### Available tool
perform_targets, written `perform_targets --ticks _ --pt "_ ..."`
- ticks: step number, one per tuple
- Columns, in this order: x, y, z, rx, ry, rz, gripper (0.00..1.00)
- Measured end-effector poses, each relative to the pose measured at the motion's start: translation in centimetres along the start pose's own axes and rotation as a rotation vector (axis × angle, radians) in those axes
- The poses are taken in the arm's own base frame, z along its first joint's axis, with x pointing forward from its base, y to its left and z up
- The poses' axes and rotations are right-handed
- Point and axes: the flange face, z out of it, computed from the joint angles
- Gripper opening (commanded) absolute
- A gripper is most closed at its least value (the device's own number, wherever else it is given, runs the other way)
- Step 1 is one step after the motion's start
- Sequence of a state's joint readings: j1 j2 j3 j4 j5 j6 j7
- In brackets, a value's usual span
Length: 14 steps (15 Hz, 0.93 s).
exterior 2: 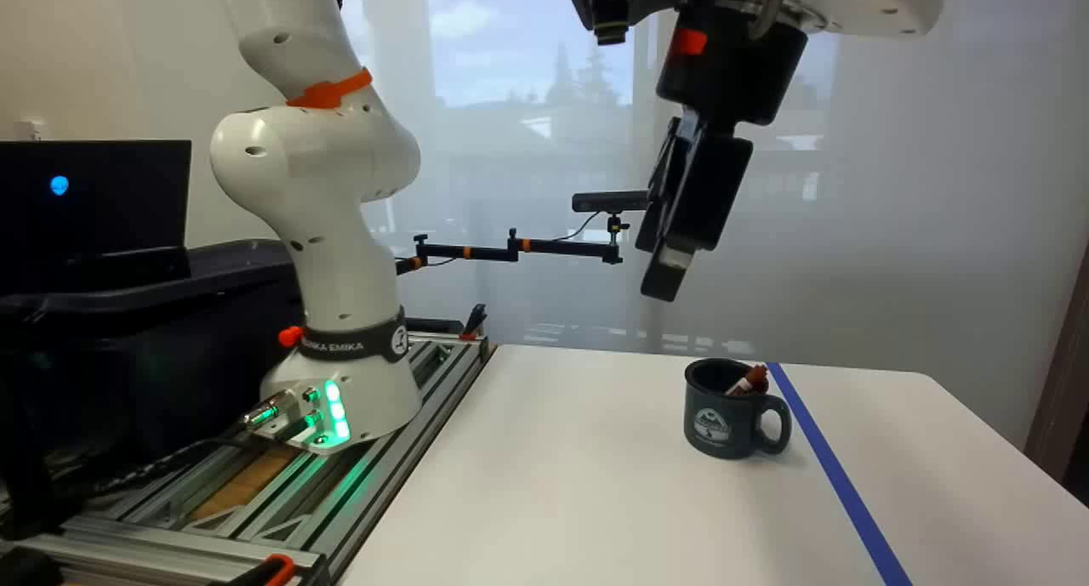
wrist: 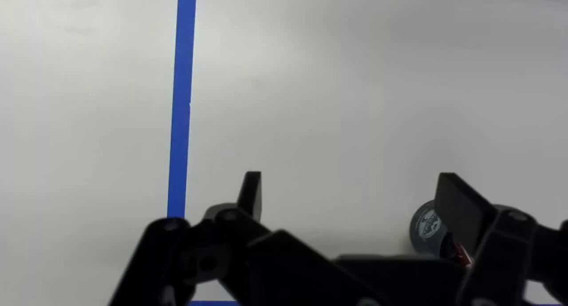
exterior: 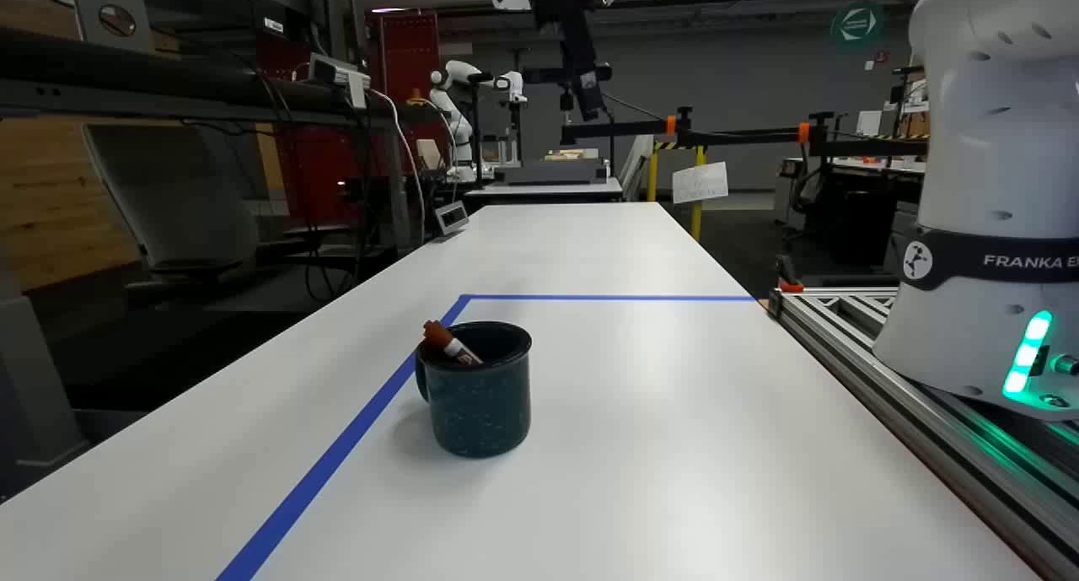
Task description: Remove the marker from the cup
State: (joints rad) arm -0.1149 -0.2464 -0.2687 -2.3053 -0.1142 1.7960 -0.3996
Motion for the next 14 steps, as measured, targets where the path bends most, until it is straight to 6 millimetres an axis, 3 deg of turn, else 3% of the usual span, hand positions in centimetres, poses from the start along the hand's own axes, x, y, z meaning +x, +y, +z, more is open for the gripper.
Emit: perform_targets --ticks 9,12,14 --pt "0.3 0.0 0.1 -0.019 -0.004 -0.003 1.00" --pt "4.0 -1.0 0.7 -0.135 0.077 -0.037 1.00" --pt "7.7 -3.5 1.8 -0.215 0.139 -0.118 1.00"
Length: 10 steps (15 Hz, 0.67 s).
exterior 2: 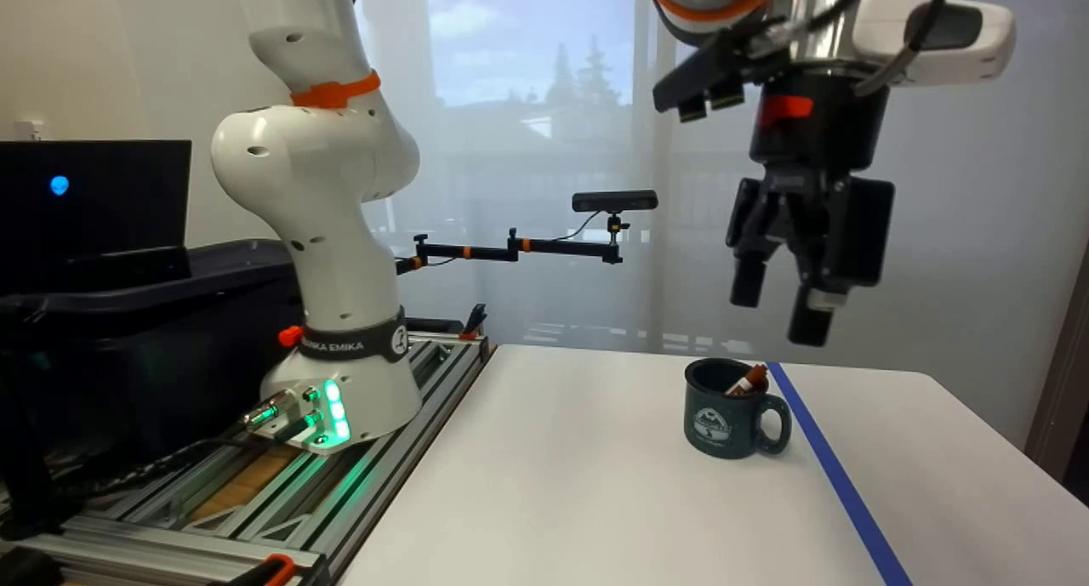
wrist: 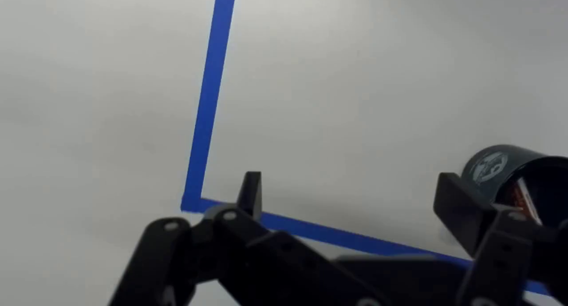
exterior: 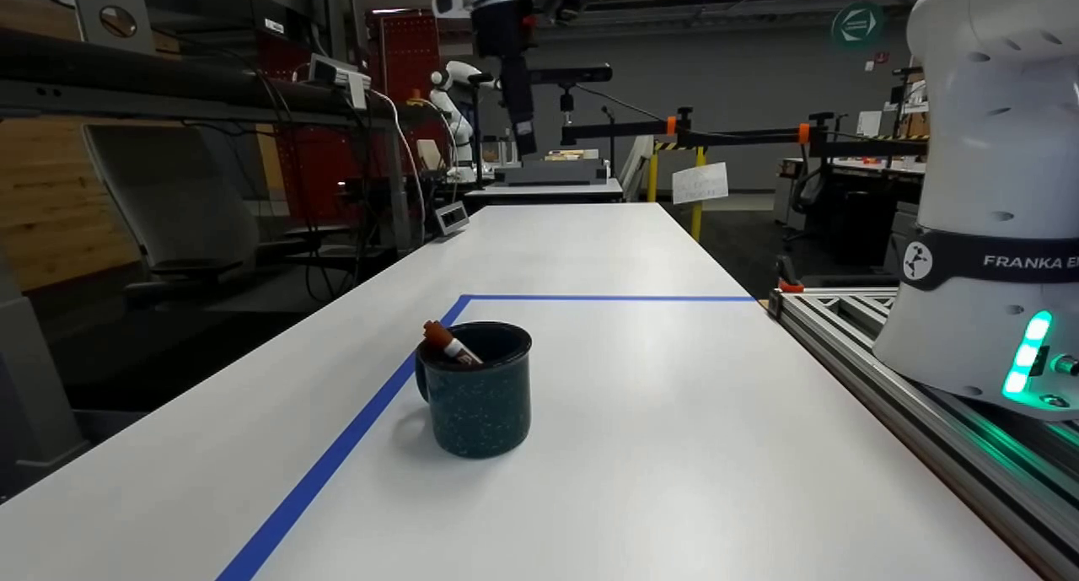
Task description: Remove the marker from the cup
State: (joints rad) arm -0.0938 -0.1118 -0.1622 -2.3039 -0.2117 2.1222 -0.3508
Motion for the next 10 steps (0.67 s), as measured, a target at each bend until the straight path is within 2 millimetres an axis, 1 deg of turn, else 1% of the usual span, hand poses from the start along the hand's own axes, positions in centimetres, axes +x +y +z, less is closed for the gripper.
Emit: perform_targets --ticks 2,3,4,5,8,10 --pt "3.4 -3.3 1.4 -0.058 0.048 -0.097 1.00" --pt "4.7 -5.2 2.0 -0.060 0.063 -0.150 1.00" --pt "5.3 -6.3 2.4 -0.058 0.060 -0.168 1.00" --pt "5.4 -6.5 2.7 -0.056 0.055 -0.165 1.00" --pt "5.0 -5.4 2.7 -0.055 0.055 -0.144 1.00" --pt "5.2 -5.9 2.9 -0.059 0.053 -0.160 1.00"
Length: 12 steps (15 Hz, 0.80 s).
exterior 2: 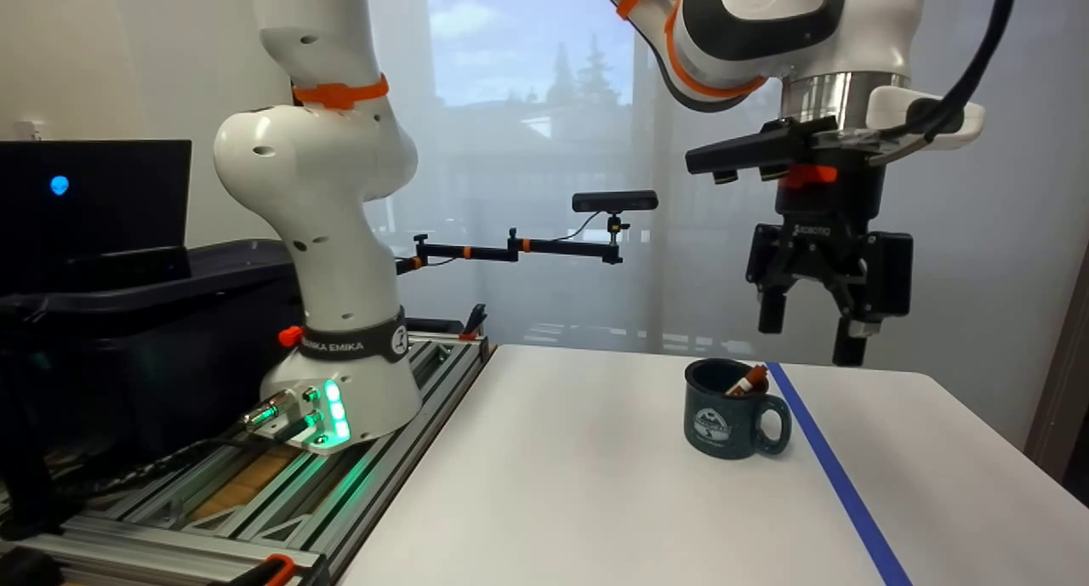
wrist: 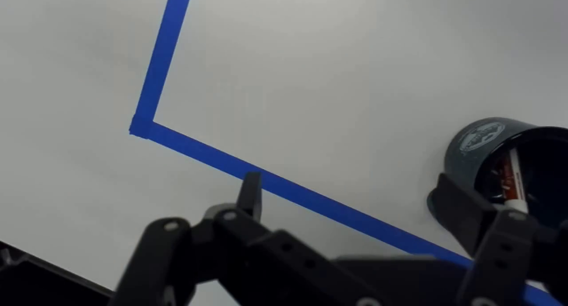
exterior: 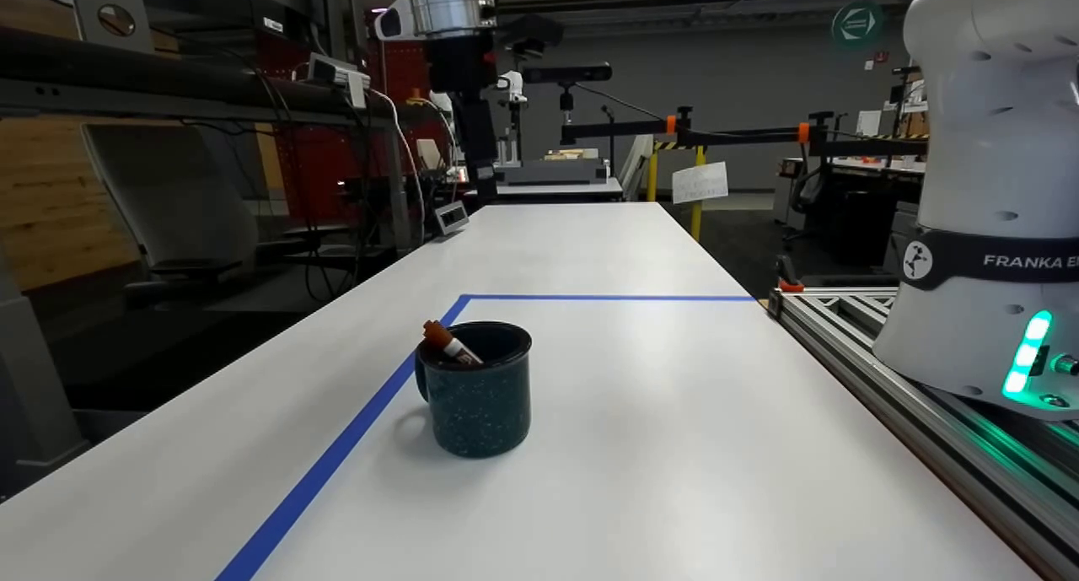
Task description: Remove the marker from the cup
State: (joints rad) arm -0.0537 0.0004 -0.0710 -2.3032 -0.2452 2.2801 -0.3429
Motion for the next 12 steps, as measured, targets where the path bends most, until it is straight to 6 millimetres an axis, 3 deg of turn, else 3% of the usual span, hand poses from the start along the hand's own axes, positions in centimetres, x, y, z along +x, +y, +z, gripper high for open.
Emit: perform_targets --ticks 7,12 --pt "4.4 -7.6 -0.8 -0.001 0.122 -0.052 1.00" --pt "4.4 -12.9 0.6 0.079 0.094 -0.007 1.00"
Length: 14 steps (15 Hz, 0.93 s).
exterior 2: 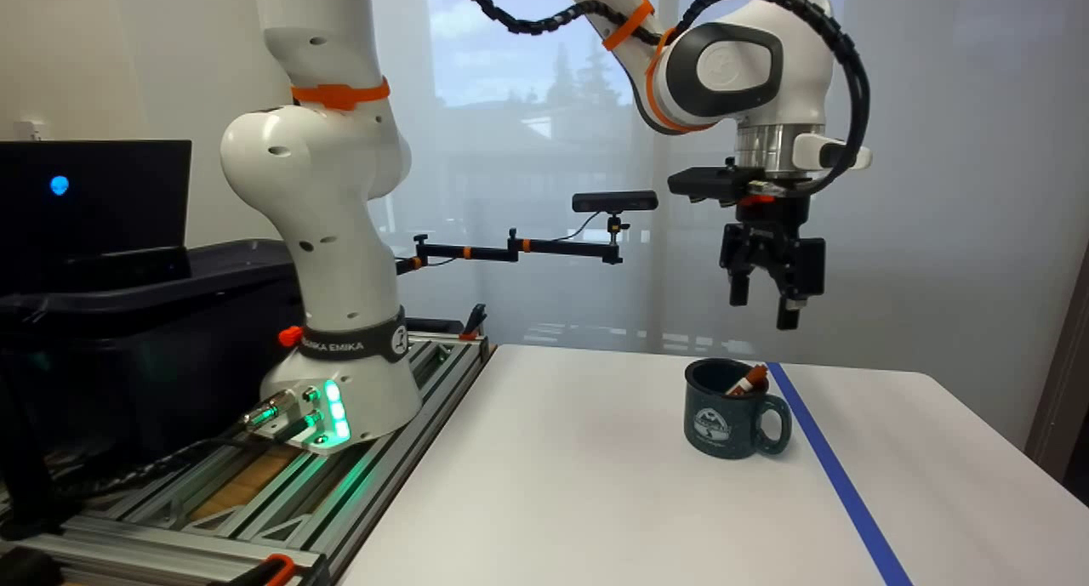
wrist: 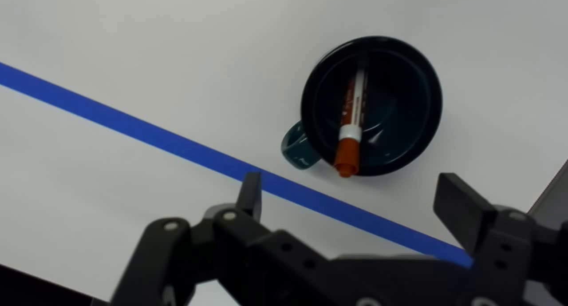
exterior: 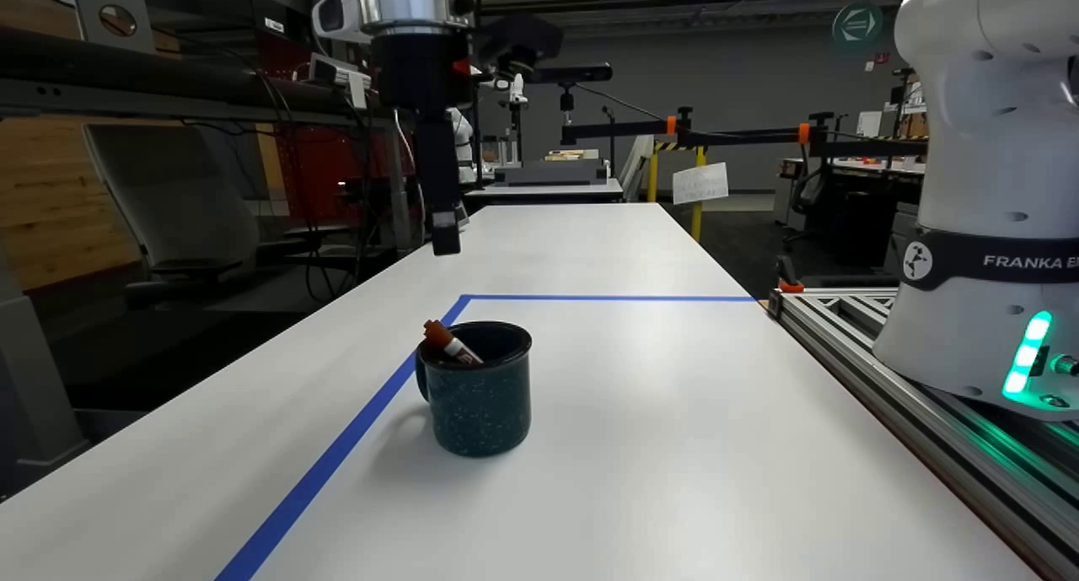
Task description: Remove the marker from the cup
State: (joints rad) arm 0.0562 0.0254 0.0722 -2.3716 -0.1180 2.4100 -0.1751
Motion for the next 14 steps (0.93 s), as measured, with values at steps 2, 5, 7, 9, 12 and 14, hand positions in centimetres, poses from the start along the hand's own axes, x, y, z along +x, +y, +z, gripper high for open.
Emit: perform_targets --ticks 2,5,7,9,12,14 --pt "-0.8 -1.2 1.1 -0.015 -0.030 0.016 1.00" --pt "-1.8 -1.5 2.7 -0.092 -0.032 -0.016 1.00" --pt "-2.0 -1.7 3.5 -0.142 -0.001 -0.066 1.00" --pt "-1.7 -2.2 4.0 -0.148 0.057 -0.124 1.00" --pt "-1.7 -2.4 4.3 -0.145 0.069 -0.148 1.00" --pt "-1.7 -2.4 4.3 -0.145 0.070 -0.150 1.00"
